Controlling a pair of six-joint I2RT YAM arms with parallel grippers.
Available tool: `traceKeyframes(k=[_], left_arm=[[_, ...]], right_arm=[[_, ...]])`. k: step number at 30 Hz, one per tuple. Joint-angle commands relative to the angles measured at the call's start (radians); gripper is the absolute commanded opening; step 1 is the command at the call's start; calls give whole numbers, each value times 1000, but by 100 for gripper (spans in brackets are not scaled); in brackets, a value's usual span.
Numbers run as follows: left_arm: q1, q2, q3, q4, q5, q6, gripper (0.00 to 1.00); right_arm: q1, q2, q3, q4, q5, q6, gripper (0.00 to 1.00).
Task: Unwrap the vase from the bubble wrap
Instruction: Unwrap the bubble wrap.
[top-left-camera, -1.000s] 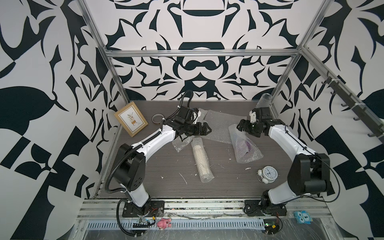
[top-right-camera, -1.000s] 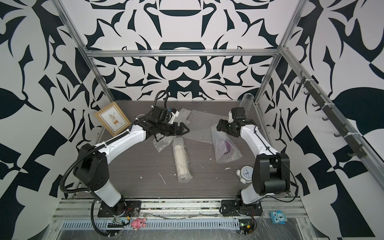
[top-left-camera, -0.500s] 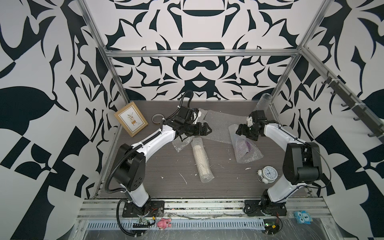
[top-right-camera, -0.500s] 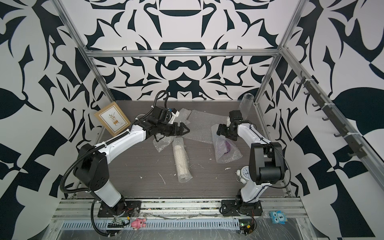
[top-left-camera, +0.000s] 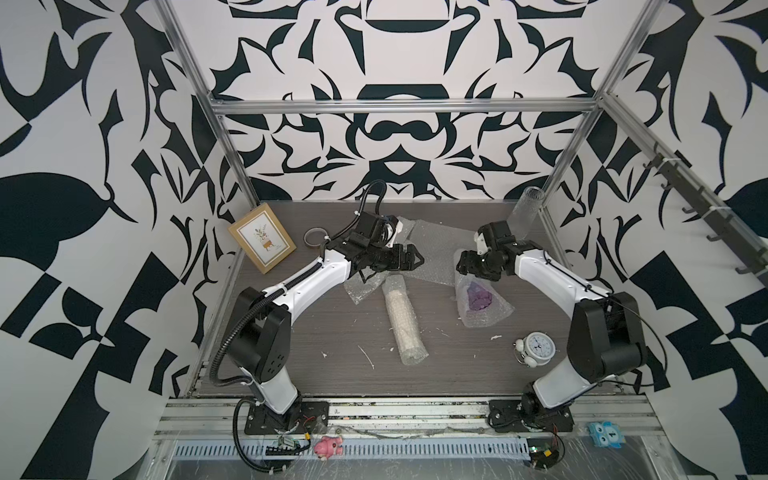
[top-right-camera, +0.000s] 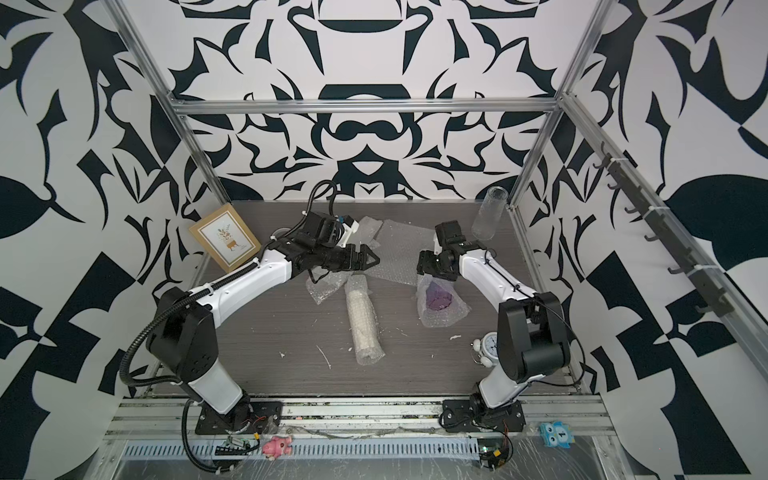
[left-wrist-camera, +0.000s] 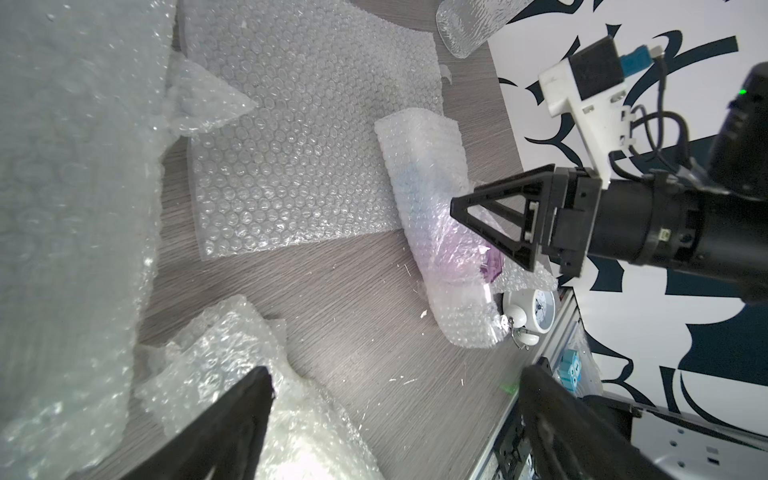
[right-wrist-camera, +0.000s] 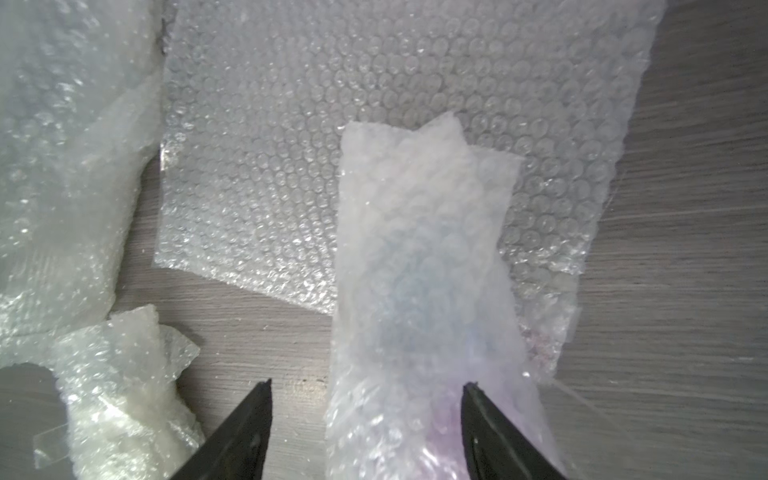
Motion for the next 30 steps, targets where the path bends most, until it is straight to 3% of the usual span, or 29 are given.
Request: traceKeyframes(k=[1, 7, 16, 21, 30], left_arm=[[12, -37, -32, 31, 12, 0, 96], [17, -44, -47, 43, 20, -5, 96], [22, -48, -39, 26, 35, 11, 96], [21, -44, -11, -7, 44, 29, 96], [19, -36, 94, -74, 56, 126, 98]], right_arm=[[59, -48, 13, -13, 66, 78, 73], [131, -55, 24, 9, 96, 127, 73], [125, -89, 93, 0, 161, 77, 74], [45, -119, 78, 3, 159, 77, 74], [-226, -213, -167, 185, -35, 214, 73]])
